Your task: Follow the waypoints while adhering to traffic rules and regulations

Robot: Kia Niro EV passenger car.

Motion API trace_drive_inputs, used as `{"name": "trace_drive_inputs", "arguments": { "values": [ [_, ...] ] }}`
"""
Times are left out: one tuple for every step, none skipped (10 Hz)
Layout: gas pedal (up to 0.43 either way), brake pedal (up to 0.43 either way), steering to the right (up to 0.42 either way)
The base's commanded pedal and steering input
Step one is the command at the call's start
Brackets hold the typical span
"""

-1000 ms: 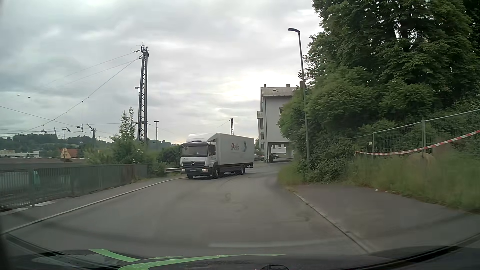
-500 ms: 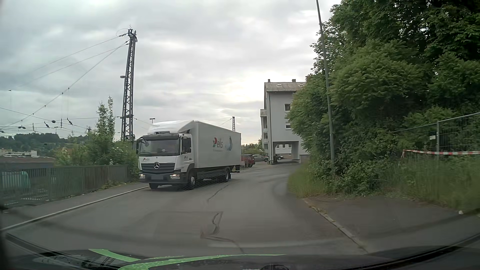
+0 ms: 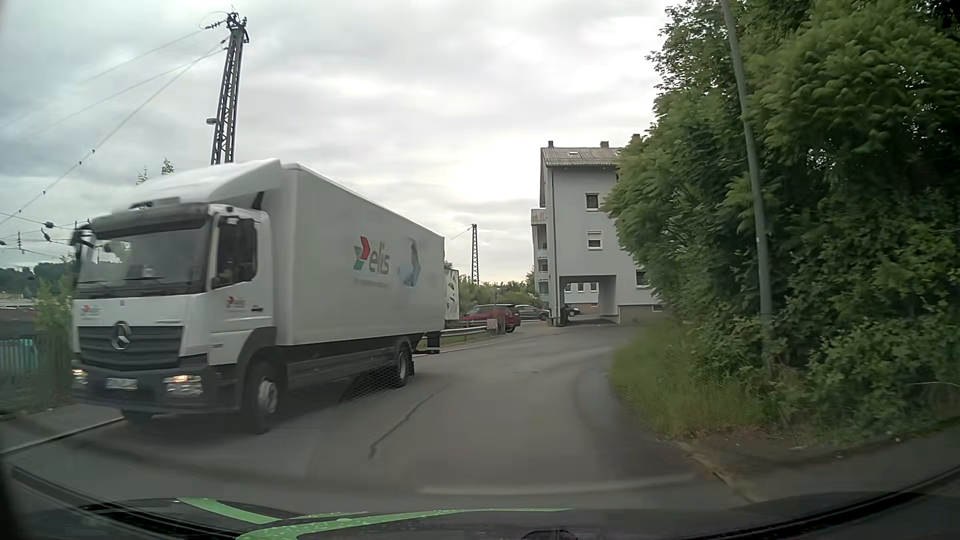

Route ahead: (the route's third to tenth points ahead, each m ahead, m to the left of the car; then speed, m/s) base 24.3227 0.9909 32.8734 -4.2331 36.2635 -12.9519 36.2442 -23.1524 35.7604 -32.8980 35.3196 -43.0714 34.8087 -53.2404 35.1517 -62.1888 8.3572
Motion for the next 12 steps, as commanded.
{"name": "trace_drive_inputs", "arguments": {
  "values": [
    [0.039, 0.000, -0.006],
    [0.039, 0.000, -0.005],
    [0.047, 0.000, -0.002],
    [0.047, 0.000, 0.001],
    [0.047, 0.000, 0.008],
    [0.047, 0.000, 0.013],
    [0.047, 0.000, 0.022],
    [0.047, 0.000, 0.033],
    [0.047, 0.000, 0.047],
    [0.039, 0.000, 0.058],
    [0.039, 0.000, 0.075],
    [0.028, 0.000, 0.090]
  ]
}}
